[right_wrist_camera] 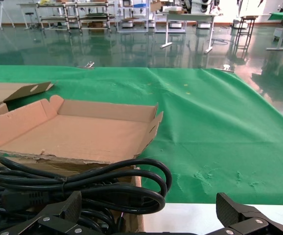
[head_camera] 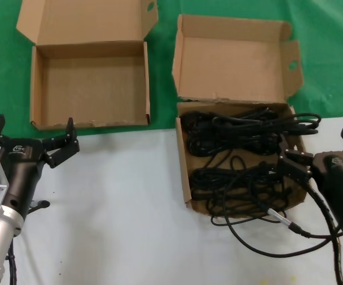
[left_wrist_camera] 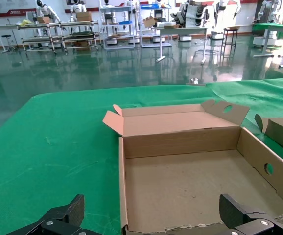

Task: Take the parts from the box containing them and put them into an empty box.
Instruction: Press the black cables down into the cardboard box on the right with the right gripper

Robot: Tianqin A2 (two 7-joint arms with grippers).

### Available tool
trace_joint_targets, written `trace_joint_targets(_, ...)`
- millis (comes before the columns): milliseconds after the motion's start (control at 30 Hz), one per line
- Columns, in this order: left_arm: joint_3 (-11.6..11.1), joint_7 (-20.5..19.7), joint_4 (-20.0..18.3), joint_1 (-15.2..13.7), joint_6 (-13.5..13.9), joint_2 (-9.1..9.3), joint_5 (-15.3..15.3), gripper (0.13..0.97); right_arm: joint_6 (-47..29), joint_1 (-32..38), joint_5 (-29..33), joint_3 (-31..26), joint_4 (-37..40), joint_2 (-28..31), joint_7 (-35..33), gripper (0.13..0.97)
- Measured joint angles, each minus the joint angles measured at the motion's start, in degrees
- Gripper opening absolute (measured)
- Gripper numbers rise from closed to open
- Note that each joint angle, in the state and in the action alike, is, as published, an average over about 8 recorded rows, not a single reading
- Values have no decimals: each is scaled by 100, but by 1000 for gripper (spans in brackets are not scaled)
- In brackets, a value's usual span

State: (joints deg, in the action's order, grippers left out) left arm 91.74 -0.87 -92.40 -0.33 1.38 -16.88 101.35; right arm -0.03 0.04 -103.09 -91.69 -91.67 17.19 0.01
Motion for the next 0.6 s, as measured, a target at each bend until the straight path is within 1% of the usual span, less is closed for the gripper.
trace_joint_targets(433, 0, 0, 0, 0, 0, 0, 0, 966, 0, 0, 0, 0, 0, 0, 0, 966)
trace_joint_targets(600, 0, 0, 0, 0, 0, 0, 0, 944, 0, 0, 0, 0, 0, 0, 0, 966)
